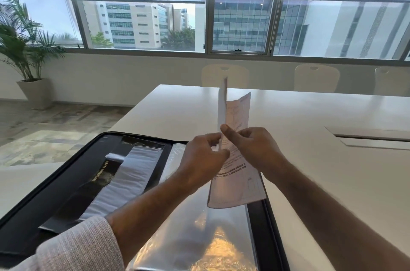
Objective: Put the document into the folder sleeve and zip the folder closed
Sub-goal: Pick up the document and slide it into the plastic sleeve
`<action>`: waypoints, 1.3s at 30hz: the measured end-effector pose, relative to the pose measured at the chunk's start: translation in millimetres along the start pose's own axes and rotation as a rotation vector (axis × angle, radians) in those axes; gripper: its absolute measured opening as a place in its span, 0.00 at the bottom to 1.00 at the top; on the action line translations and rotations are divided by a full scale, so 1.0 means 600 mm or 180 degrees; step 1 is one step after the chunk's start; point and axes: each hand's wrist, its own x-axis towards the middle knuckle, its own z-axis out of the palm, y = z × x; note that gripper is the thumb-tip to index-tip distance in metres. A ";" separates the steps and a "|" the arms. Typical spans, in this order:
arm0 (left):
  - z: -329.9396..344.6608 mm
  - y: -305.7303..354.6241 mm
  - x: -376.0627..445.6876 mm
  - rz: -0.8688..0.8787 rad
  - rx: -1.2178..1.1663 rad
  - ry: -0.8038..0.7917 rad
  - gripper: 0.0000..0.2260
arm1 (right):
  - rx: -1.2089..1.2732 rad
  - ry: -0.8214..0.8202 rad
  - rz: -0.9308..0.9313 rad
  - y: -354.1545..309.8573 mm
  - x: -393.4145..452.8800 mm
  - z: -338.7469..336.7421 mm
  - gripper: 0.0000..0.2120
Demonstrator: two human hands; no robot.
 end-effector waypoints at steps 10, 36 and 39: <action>0.013 -0.038 0.022 0.0358 0.0690 -0.0107 0.19 | 0.0246 0.0189 0.0217 0.035 0.044 0.034 0.12; -0.093 -0.246 0.228 -0.0037 0.2507 -0.0673 0.22 | 0.1088 0.0956 0.0660 0.094 0.106 -0.003 0.13; -0.089 -0.255 0.227 0.0008 0.2454 -0.0484 0.20 | 0.1051 0.1074 0.0693 0.100 0.112 -0.006 0.13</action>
